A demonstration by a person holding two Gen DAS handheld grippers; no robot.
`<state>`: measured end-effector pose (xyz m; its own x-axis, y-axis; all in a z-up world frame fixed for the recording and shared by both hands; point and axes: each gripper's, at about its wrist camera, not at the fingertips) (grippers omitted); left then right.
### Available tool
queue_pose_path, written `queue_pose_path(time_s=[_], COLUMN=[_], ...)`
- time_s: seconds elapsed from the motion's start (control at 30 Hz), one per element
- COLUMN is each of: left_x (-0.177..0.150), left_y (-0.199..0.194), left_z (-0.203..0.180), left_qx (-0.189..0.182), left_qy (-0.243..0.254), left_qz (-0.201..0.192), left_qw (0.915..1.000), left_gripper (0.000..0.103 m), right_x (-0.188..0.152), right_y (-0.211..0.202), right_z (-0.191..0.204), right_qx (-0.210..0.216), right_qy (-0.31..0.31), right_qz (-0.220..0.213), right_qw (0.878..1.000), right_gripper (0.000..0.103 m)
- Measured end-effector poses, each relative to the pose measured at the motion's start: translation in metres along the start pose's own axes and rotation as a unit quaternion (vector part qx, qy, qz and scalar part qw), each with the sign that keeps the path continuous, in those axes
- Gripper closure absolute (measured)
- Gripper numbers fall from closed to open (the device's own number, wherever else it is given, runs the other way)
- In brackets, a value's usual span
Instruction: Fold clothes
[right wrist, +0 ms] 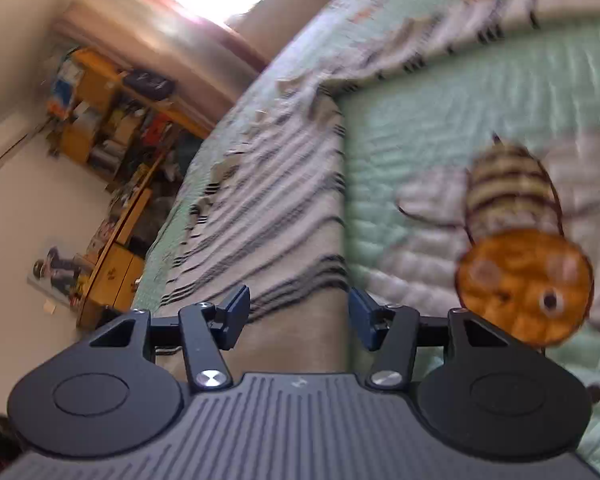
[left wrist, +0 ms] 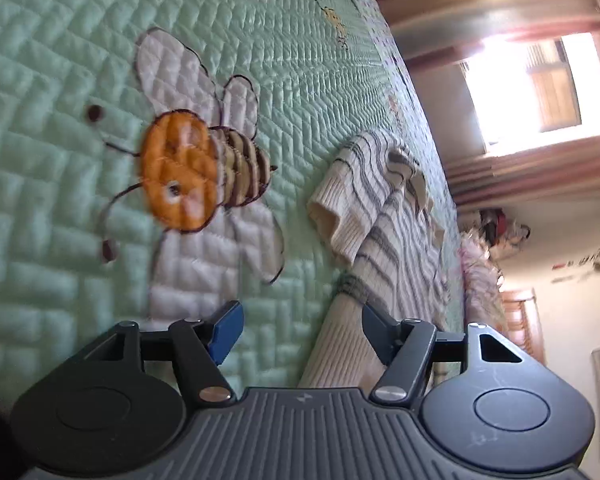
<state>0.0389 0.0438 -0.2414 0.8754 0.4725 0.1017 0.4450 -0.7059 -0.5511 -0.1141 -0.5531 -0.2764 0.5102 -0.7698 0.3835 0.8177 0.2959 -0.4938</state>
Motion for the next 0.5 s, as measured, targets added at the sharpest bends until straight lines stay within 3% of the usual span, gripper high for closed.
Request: queue_pose_path(time_s=[0.17,0.4,0.43,0.5], left_x=[0.028,0.056,0.059,0.062], left_y=[0.038,0.084,0.087,0.09], left_z=[-0.014,-0.036,-0.037,-0.039], left_qx=[-0.017,-0.006,-0.009,-0.012], left_qy=[-0.033,-0.043,-0.043,-0.034], left_qz=[0.006,-0.026,-0.032,-0.045], left_qw=[0.9993,0.9987,0.9985,0.9983], left_gripper=[0.029,0.026,0.029,0.056], right_x=[-0.009,-0.006,-0.006,-0.004], right_y=[-0.008,-0.012,-0.009,-0.006], right_z=[-0.03,-0.036,-0.038,-0.041], right_qx=[0.057,0.074,0.079,0.088], right_qy=[0.063,0.08,0.085,0.096], right_qz=[-0.018,-0.02,-0.021,-0.023], right_qw=[0.996,0.994,0.993,0.991], right_gripper=[0.052,0.052,0.053,0.053])
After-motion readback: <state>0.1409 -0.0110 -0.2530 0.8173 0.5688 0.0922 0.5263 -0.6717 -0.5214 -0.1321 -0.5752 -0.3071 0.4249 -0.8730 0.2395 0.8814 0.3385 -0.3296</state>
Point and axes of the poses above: each gripper's, at about its wrist camera, not at the fingertips, and y roughly the way its jaws point, z to its left, x to its top, and after that the axes turned 8 degrees about z, right-handed
